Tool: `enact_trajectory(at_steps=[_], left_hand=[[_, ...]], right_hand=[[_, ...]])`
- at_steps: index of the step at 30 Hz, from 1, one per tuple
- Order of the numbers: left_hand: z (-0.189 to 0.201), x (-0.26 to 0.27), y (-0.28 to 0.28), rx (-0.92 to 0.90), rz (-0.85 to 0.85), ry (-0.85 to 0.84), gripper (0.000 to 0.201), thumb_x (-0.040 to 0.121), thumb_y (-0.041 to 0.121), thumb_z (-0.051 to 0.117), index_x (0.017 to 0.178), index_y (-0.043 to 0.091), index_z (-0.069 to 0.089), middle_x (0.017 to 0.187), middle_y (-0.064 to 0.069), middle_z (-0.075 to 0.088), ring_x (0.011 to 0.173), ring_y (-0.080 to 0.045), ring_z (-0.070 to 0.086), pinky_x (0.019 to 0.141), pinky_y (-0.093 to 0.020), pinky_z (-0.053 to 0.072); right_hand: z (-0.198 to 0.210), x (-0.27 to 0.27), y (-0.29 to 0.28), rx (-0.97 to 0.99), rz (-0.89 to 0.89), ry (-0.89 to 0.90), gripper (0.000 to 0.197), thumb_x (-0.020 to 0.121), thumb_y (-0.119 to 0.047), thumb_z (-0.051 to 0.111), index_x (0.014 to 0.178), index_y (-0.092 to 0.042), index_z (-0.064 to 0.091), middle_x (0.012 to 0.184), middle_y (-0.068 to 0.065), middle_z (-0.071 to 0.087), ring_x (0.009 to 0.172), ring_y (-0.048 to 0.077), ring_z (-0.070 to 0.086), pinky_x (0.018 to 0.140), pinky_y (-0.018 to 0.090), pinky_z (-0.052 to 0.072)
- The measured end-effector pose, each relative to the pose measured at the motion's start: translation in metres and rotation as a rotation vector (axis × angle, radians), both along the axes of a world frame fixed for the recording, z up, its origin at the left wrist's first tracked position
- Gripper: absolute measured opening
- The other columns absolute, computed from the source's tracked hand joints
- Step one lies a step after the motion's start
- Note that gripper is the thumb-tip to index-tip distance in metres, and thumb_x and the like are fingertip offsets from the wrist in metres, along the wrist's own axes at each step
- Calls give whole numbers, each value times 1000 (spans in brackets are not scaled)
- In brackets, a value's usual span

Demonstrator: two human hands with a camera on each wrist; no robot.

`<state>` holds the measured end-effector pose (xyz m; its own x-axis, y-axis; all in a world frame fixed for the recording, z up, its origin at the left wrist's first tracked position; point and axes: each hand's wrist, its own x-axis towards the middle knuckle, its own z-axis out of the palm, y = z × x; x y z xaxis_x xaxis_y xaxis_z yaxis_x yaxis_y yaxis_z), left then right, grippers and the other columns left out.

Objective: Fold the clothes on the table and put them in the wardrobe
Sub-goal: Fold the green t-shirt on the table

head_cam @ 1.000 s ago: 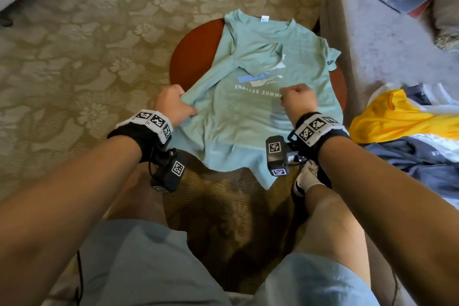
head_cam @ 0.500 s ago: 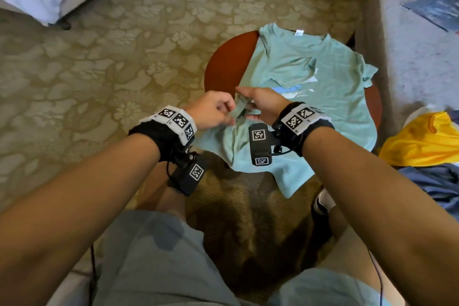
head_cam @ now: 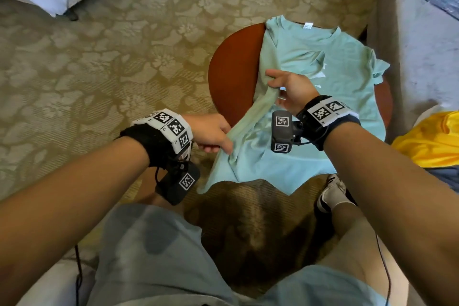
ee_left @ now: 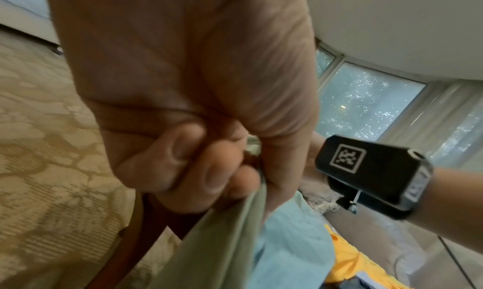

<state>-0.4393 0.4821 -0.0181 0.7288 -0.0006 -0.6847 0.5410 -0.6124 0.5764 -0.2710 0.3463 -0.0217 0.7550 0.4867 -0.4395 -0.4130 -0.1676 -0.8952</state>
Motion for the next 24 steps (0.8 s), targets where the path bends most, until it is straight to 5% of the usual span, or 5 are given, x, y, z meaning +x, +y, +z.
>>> enact_trajectory(at_steps=[7,11,14,19,24], left_hand=[[-16,9,-22,-93,-33,77,41,85,49,66,69,12,57,57,3,56,46,-9,45,46,-20,36],[-30,23,-11,18,383,-135,30,87,34,68,75,8,61,69,-7,63,60,-18,56,54,-26,46],[-38,26,-16,143,447,-213,35,81,31,73,60,10,55,60,-4,56,62,-21,56,63,-30,46],[-53,17,-31,-204,700,-199,40,66,20,83,76,15,45,87,-4,55,89,-21,58,92,-42,50],[-53,4,-35,-361,709,-151,49,74,5,80,105,17,43,112,-10,58,105,-25,60,92,-39,50]], right_hand=[[-28,7,-27,-253,-85,-142,48,84,12,55,122,-15,65,74,-1,60,54,8,55,51,17,48],[-39,11,-39,-328,-65,-174,32,80,8,65,107,-7,68,74,7,65,78,23,64,86,37,58],[-39,10,-41,-326,-77,-141,17,79,5,68,72,-10,66,77,8,70,81,24,69,86,42,59],[-40,7,-38,-301,-44,-117,17,72,-14,78,85,-5,71,95,8,75,91,21,72,87,35,59],[-47,1,-32,-344,14,-159,25,72,-11,81,91,0,69,95,10,74,91,27,72,91,41,57]])
